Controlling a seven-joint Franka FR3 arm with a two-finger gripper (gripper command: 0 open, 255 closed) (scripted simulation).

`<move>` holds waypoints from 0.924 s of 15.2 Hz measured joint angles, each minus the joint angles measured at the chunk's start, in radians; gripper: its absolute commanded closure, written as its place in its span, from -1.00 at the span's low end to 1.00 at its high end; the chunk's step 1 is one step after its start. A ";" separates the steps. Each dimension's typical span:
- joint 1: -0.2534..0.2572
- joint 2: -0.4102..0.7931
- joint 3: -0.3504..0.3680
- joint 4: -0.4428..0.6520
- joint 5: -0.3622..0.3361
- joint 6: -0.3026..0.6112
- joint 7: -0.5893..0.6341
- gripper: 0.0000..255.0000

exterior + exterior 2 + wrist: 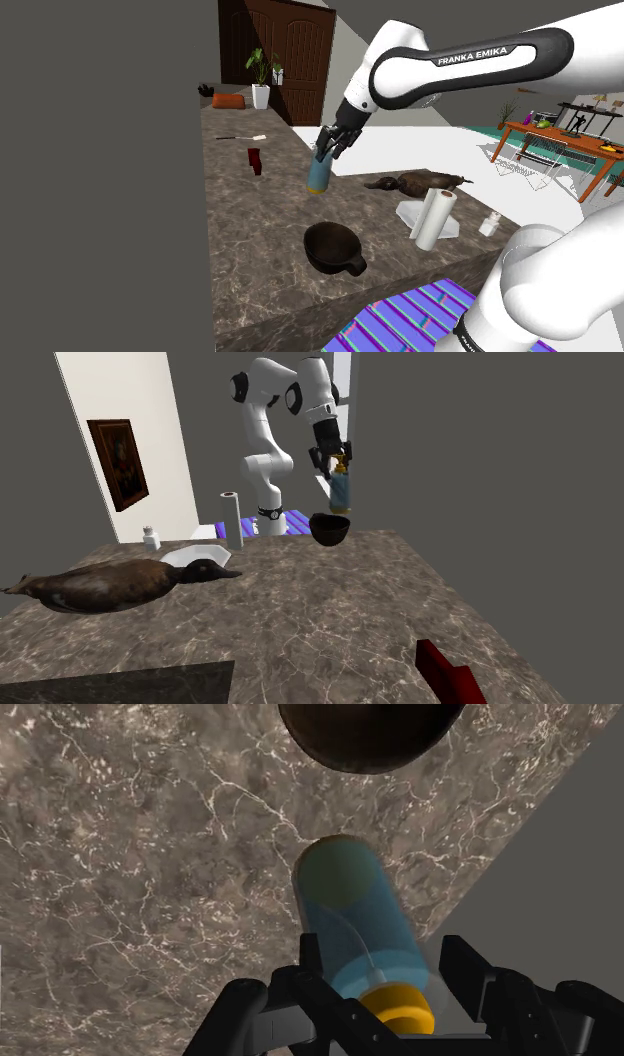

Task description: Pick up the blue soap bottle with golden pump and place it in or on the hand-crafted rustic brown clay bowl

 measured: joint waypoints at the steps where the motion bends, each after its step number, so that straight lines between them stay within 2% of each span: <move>1: 0.001 -0.039 0.006 -0.026 0.000 -0.012 0.008 1.00; 10: 0.042 -0.407 0.090 -0.229 0.026 -0.169 0.118 1.00; 14: 0.048 -0.441 0.096 -0.290 0.032 -0.143 0.121 1.00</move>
